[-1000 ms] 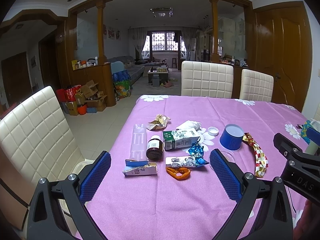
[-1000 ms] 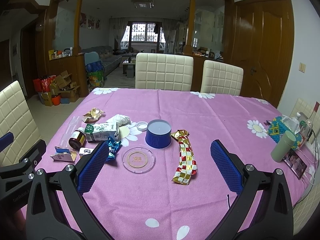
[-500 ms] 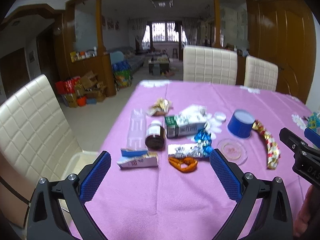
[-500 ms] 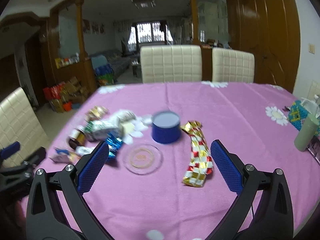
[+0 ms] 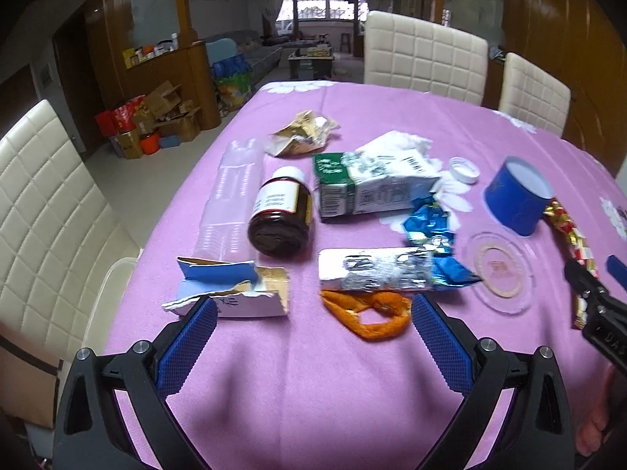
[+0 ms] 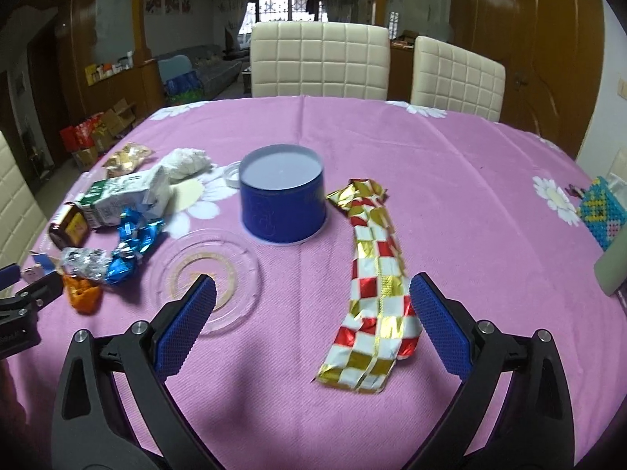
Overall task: Collect trash
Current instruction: 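Reach the left gripper to the orange wrapper and close on it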
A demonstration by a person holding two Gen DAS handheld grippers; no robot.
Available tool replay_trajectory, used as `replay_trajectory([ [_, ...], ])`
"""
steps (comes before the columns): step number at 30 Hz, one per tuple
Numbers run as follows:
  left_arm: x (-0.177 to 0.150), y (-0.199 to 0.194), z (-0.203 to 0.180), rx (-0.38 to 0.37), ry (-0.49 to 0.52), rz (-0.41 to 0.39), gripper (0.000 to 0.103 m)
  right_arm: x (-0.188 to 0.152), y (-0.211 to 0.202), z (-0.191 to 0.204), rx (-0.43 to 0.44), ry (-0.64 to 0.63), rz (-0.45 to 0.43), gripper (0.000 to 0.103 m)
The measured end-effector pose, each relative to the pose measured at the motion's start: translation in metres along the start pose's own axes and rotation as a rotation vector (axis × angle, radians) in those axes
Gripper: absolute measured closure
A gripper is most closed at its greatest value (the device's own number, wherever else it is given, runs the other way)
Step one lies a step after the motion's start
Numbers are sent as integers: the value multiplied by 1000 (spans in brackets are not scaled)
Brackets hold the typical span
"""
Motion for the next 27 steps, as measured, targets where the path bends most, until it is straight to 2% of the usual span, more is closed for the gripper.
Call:
replay_trajectory([
  [3,0,6,8,17,-14,14,6,4,4,0,0,-6,-2,5],
  [7,7,15,7,-9,-22,41,6,7,11,14,34,-33,16,5],
  [11,5,16,-12,-68,29,57,6,7,11,25,39,-65,11,5],
  [13,1,17,-23,-76,65,69,6,7,10,24,26,-70,3,5],
  [17,-3,25,-35,-21,112,76,7,8,10,22,26,-61,-2,5],
  [18,-3,28,-36,-37,106,89,12,8,11,21,28,-60,0,5],
  [19,-3,31,-35,-48,95,102,22,8,11,22,29,-61,0,5],
  [21,-1,28,-34,-44,96,77,53,7,12,22,29,-67,2,5],
  [23,1,28,-35,-59,99,78,57,6,16,23,42,-72,20,5],
  [27,0,24,-32,-91,92,66,74,4,20,28,75,-80,45,10],
])
Point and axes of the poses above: each gripper's, at about its wrist camera, not at the fingertips, and y roughly the way its jaws point, z to its left, x to its top, the point moved 6 cm from there along y, roughly the way its jaws point, and after that the axes turned 12 degrees about z, right-handed, at the moved point
